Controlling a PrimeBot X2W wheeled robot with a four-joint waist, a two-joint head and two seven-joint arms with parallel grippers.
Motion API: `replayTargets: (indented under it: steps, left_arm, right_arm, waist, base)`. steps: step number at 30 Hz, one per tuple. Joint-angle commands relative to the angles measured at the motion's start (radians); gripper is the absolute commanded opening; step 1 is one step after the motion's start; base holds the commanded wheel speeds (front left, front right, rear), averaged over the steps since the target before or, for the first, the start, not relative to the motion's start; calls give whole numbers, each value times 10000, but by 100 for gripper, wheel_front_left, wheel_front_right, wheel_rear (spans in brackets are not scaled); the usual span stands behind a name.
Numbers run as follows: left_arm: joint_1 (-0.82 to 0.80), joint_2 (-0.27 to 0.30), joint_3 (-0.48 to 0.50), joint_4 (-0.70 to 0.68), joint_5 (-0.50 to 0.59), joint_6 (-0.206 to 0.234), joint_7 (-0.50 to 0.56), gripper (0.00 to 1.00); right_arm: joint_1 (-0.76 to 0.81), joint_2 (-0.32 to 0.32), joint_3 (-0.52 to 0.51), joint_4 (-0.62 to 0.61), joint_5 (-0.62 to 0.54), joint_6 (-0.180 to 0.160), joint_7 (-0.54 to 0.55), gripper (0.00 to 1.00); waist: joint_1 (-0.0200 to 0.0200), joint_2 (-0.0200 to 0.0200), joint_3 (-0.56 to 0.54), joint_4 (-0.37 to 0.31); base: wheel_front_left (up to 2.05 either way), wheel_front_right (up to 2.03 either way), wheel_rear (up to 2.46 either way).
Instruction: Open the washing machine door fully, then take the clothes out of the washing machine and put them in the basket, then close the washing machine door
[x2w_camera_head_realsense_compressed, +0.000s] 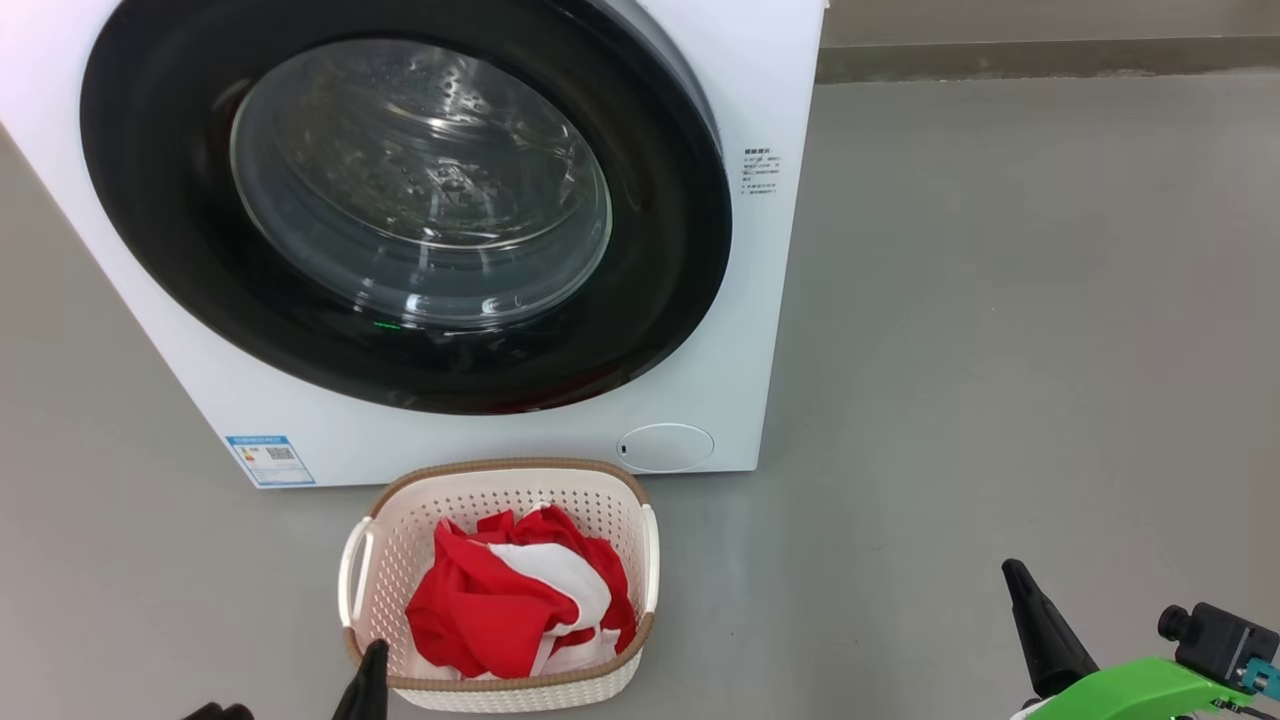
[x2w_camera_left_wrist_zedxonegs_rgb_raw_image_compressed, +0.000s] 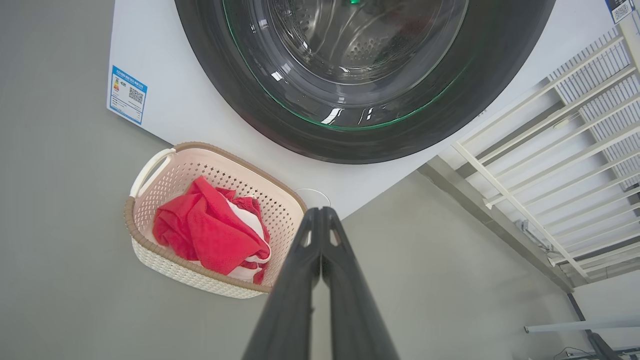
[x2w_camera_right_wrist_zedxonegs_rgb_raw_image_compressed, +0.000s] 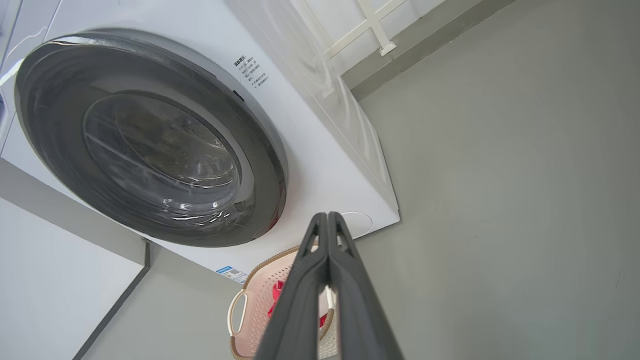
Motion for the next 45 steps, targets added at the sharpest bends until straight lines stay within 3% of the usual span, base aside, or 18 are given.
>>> replayTargets:
  steps: [1, 45]
  left_arm:
    - [-422, 54, 274, -187, -269, -162, 60, 0]
    - [-1145, -222, 1460, 185, -4721, -1088, 1103, 0]
  right_arm:
    - [-536, -166, 31, -214, 328, -5, 45, 0]
    - [-1290, -264, -310, -69, 5119, -9, 772, 0]
  waist:
    - [-1, 0, 3, -3]
    - [-1, 0, 100, -100]
  base:
    - [0, 0, 0]
    - [0, 0, 0]
